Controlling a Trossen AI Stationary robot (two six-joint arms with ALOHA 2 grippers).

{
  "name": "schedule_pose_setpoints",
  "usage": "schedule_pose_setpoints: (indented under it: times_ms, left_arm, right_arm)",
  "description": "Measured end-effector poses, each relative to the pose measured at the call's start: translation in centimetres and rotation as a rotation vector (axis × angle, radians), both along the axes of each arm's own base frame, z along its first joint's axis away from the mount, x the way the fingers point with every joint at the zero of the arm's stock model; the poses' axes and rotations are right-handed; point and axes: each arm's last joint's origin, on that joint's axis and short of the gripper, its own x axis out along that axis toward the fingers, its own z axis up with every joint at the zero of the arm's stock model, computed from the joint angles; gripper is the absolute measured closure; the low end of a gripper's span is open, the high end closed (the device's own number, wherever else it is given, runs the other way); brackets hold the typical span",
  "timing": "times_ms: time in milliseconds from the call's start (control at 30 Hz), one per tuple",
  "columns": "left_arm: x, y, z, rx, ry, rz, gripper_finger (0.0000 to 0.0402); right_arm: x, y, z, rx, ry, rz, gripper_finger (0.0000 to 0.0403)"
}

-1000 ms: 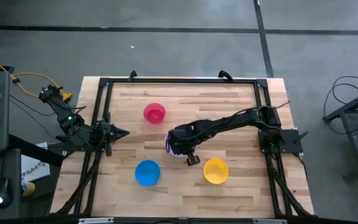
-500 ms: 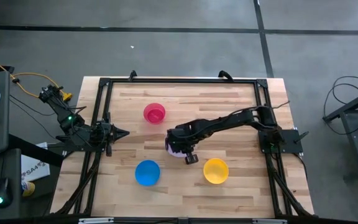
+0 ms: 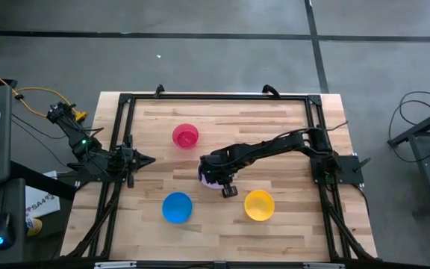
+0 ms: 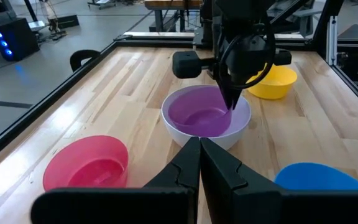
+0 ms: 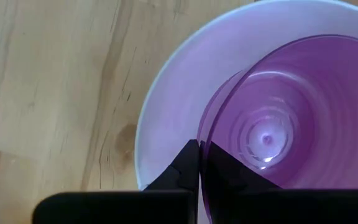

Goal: Nest bowls inside each other
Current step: Stack the violet bowl on the white bowl

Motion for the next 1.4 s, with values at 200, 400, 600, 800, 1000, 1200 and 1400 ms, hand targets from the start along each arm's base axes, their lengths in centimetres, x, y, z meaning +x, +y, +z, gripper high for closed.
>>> schedule_pose_setpoints:
  times_ms: [200, 400, 600, 800, 1000, 1200, 1400]
  left_arm:
    - [0.0, 0.0, 0.0, 0.000, 0.000, 0.000, 0.0390]
    - [0.0, 0.0, 0.0, 0.001, 0.000, -0.001, 0.0390]
    - [0.0, 0.0, 0.0, -0.001, 0.000, -0.001, 0.0390]
    - [0.0, 0.0, 0.0, -0.002, 0.000, -0.001, 0.0390]
    - [0.0, 0.0, 0.0, -0.002, 0.000, -0.001, 0.0390]
    - [0.0, 0.0, 0.0, -0.002, 0.001, -0.003, 0.0390]
    - [0.0, -0.1, 0.0, -0.007, 0.005, -0.017, 0.0390]
  right_arm:
    - [-0.2, 0.0, -0.4, 0.042, 0.012, -0.030, 0.0392]
    - [-0.5, 0.0, -1.3, 0.053, 0.018, -0.034, 0.0395]
    - [-0.3, 0.0, -1.3, 0.058, 0.000, -0.030, 0.0382]
    - [-0.3, 0.0, -1.3, 0.056, -0.003, -0.024, 0.0378]
    - [-0.3, 0.0, -1.3, 0.055, -0.005, -0.020, 0.0375]
    - [-0.3, -0.1, -1.3, 0.048, -0.008, -0.008, 0.0363]
    - [-0.2, -0.4, -1.4, 0.047, -0.008, -0.016, 0.0358]
